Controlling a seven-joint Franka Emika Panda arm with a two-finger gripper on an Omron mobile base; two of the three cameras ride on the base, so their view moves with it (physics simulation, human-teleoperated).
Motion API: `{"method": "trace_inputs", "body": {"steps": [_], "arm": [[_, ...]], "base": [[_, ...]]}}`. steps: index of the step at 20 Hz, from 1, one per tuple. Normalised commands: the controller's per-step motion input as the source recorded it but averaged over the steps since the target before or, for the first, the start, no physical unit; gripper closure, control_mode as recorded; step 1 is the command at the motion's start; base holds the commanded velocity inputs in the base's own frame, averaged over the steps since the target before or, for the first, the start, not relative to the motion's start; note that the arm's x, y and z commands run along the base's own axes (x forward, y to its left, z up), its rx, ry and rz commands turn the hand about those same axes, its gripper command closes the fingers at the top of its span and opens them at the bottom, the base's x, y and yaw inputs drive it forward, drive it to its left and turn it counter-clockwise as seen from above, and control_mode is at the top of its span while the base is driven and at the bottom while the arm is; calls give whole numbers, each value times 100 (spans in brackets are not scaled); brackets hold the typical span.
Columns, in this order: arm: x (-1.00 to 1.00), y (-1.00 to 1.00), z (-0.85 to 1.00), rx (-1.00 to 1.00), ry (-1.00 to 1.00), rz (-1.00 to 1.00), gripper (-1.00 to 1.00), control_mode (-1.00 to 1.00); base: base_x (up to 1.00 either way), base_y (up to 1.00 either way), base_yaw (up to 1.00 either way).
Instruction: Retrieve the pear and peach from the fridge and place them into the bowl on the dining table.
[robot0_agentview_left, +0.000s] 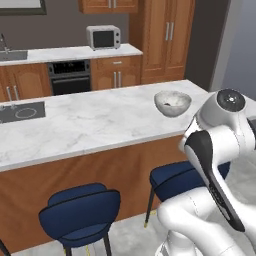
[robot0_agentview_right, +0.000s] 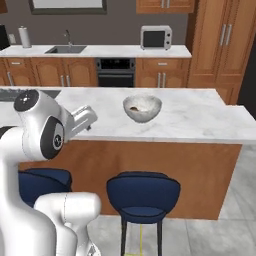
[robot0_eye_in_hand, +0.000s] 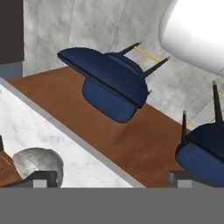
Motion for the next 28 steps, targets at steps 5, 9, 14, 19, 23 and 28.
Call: {"method": "trace_inputs", "body": {"steps": [5,9,14,19,23,28], "arm": [[0,0,0,0,0,0,-100,100],[0,0,0,0,0,0,-100,100],[0,0,0,0,0,0,-100,100],[0,0,0,0,0,0,-100,100],[0,0,0,0,0,0,-100,100],[0,0,0,0,0,0,-100,100]], "base": [[-49,-62,-1],[-54,-63,-21],[-43,-60,-45],[-22,-52,-58],[-10,-48,-60],[0,-38,-56]]}}
